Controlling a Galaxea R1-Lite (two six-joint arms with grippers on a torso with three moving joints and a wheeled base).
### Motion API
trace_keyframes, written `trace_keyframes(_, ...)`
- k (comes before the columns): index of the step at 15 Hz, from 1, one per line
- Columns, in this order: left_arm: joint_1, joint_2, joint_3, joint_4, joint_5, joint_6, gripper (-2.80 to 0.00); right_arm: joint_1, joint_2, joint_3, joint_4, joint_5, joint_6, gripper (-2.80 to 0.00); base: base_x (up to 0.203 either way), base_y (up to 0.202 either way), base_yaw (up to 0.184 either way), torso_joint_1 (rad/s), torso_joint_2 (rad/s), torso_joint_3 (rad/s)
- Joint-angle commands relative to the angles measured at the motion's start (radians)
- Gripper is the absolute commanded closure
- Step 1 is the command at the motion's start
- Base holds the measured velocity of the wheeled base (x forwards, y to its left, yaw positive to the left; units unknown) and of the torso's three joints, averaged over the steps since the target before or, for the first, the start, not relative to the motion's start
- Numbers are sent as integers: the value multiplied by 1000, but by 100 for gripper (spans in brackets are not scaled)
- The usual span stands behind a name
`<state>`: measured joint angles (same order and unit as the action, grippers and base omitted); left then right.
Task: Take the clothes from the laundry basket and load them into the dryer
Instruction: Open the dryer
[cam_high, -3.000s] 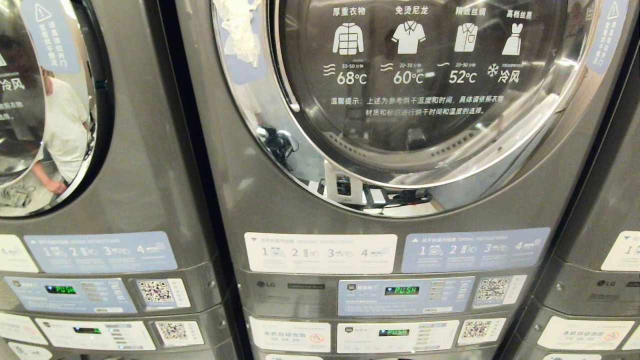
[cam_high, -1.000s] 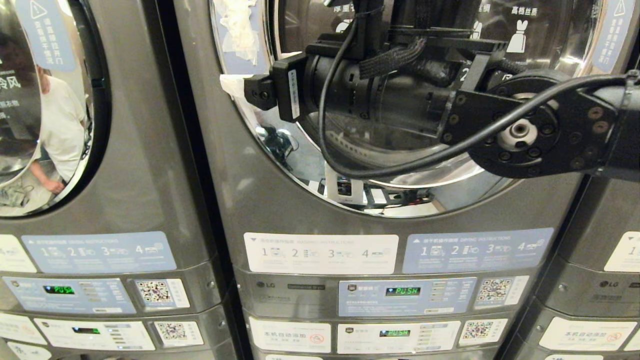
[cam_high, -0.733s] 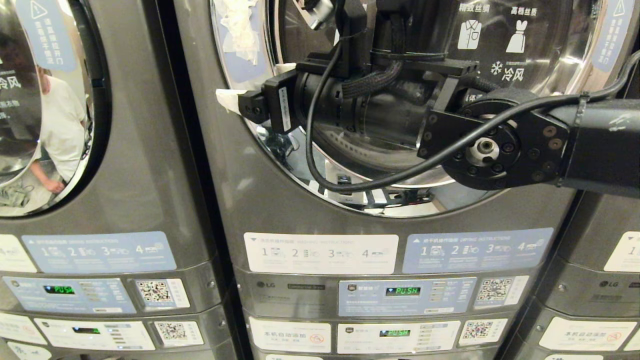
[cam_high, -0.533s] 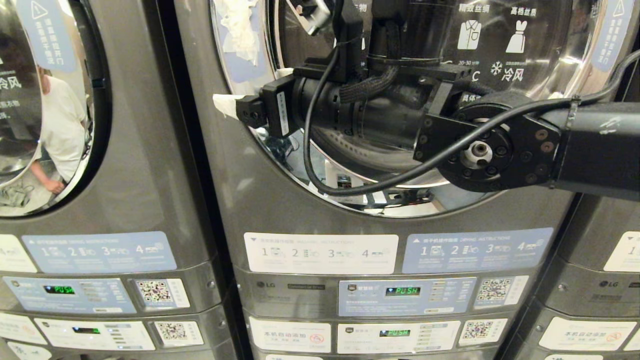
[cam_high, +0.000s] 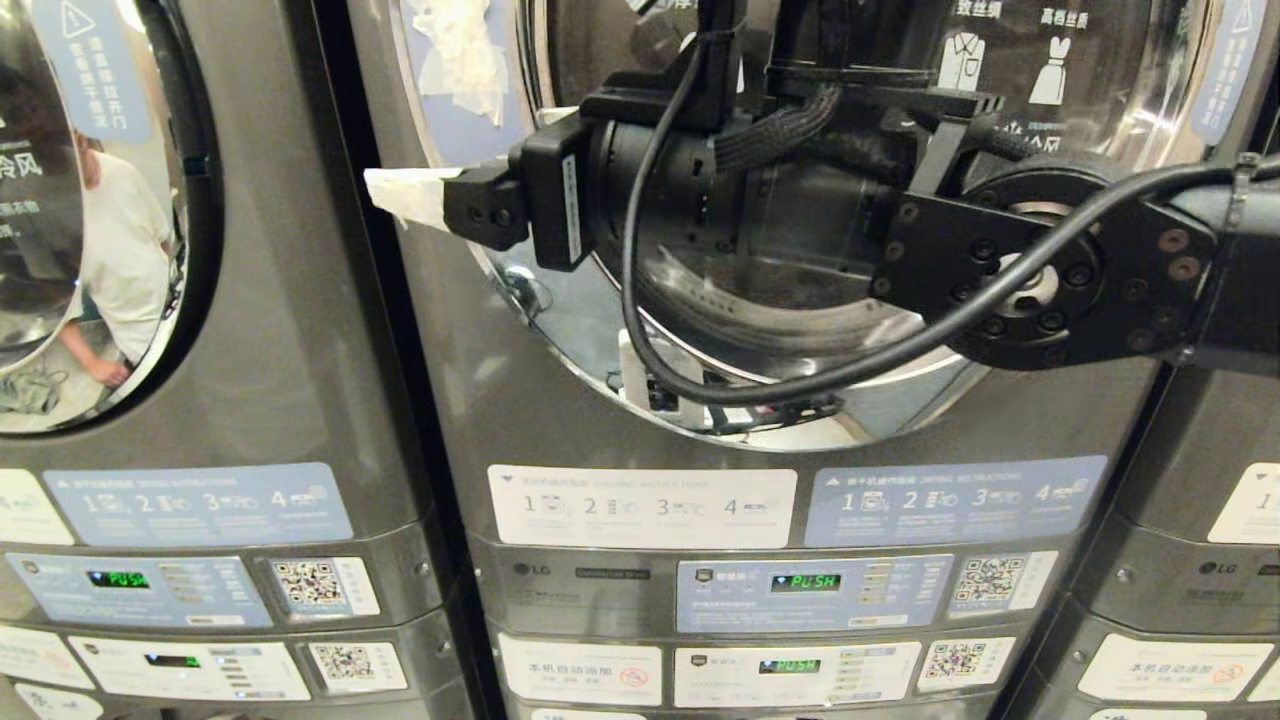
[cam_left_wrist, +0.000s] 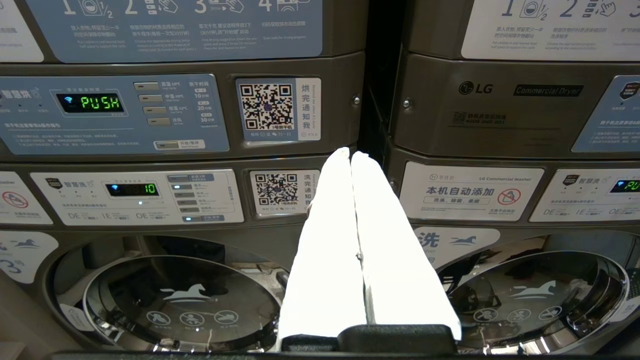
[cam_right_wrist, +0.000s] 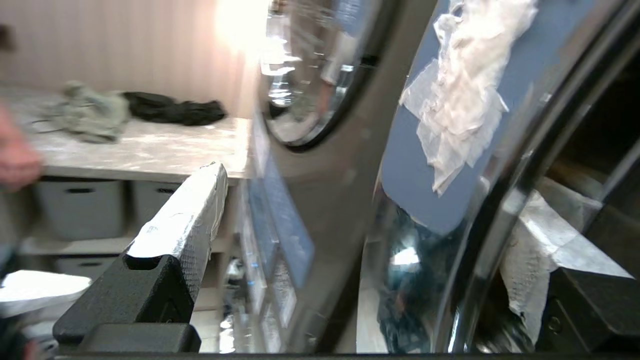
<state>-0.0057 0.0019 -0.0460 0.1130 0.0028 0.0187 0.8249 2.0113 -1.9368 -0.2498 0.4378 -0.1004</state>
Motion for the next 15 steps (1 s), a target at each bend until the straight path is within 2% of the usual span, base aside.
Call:
trace_keyframes(1,0,0,0,1,0,0,0,3,-34,16,-1,20,-1,-280,0,0,0,0,0,0)
trace_keyframes(7,0,0,0,1,0,0,0,20,-188,239,-3,126,1,-280,0,0,0,0,0,0)
trace_keyframes(15,0,0,0,1,0,0,0,35,-408,476,-3,157,0,-280,0,0,0,0,0,0)
